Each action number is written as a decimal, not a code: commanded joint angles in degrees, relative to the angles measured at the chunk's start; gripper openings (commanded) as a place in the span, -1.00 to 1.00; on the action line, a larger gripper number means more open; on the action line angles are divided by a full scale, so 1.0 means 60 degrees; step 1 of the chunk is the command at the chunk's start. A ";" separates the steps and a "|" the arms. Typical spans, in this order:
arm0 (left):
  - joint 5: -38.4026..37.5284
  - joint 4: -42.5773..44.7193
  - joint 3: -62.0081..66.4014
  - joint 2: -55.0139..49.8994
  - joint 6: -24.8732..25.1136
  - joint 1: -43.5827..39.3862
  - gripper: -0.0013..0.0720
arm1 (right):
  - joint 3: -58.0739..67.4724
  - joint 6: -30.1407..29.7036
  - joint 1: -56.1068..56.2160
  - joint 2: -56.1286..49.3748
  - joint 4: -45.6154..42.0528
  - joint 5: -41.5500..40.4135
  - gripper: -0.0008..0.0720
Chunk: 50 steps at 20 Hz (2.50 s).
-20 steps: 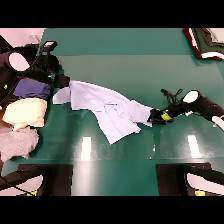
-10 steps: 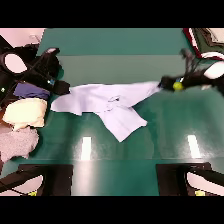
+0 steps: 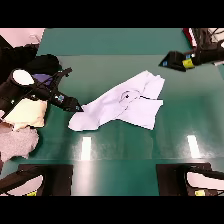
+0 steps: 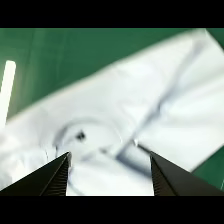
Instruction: Fold the shirts.
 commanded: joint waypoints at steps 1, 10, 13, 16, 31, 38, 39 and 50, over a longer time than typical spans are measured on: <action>0.0255 -0.0135 -0.0127 0.0015 0.0109 0.0000 -0.89 | -0.2033 -0.0182 -0.0353 0.0871 0.0004 0.0976 0.54; 0.0710 -0.0138 -0.0127 0.0015 0.0106 0.0000 -0.89 | -0.7868 -0.0178 0.0652 0.1829 0.0189 -0.1508 0.36; 0.0710 -0.0138 -0.0127 0.0015 0.0106 0.0000 -0.89 | -0.7861 -0.0189 0.1111 0.1461 0.0790 -0.2084 0.23; 0.0721 -0.0153 -0.0058 0.0029 0.0080 0.0033 -0.89 | -0.7686 -0.0517 0.1322 0.1468 0.0816 -0.2280 -0.92; 0.3614 -0.2266 0.7286 0.4054 -0.0721 0.2328 -0.89 | 0.1304 -0.0280 -0.0976 0.5850 0.0710 -0.2011 -0.93; 0.3016 -0.2076 0.8684 0.4280 -0.0729 0.2328 -0.89 | 0.4007 0.0499 -0.0976 0.4794 -0.0353 -0.0076 -0.93; 0.2943 -0.1938 0.8298 0.4233 -0.0765 0.2328 -0.89 | 0.4306 0.0729 -0.0965 0.4288 -0.0401 0.0510 -0.93; 0.4739 -0.1548 0.2397 -0.0750 -0.0062 0.0302 -0.89 | 0.1574 0.1253 -0.0561 -0.0470 -0.0984 0.0656 -0.93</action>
